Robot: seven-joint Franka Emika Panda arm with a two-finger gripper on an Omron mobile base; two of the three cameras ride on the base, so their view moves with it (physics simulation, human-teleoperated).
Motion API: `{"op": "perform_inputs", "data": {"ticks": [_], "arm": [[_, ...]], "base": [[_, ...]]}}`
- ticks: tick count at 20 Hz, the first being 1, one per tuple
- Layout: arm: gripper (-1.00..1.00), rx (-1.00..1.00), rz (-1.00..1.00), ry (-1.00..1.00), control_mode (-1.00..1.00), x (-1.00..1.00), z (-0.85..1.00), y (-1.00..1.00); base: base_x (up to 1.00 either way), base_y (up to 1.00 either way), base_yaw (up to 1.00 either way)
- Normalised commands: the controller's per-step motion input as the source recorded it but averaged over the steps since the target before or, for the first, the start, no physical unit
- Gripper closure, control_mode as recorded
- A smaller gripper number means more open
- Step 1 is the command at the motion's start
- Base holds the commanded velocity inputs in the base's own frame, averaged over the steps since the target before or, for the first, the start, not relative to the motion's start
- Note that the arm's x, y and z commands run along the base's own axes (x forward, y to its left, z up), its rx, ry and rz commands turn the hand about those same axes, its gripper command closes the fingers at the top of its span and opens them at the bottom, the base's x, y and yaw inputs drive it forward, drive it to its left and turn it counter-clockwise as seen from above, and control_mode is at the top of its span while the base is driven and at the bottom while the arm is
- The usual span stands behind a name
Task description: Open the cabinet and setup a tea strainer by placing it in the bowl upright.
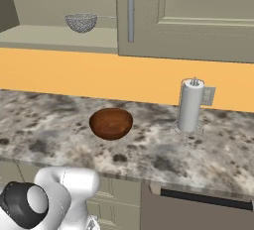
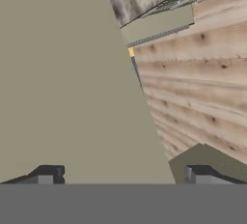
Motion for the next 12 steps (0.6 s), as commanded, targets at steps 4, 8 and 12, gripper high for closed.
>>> {"op": "perform_inputs", "data": {"ticks": [4, 8, 12], "arm": [[-1.00, -0.14, 0.00, -0.05, -1.00, 0.16, -0.08, -0.74], [-1.00, -0.38, 0.02, -0.24, -1.00, 0.12, -0.26, -0.75], [-1.00, -0.65, 0.07, 0.13, -1.00, 0.05, -0.34, -0.27]], "base": [[0.00, 0.00, 0.00], [0.00, 0.00, 0.00], [0.00, 0.00, 0.00]]}}
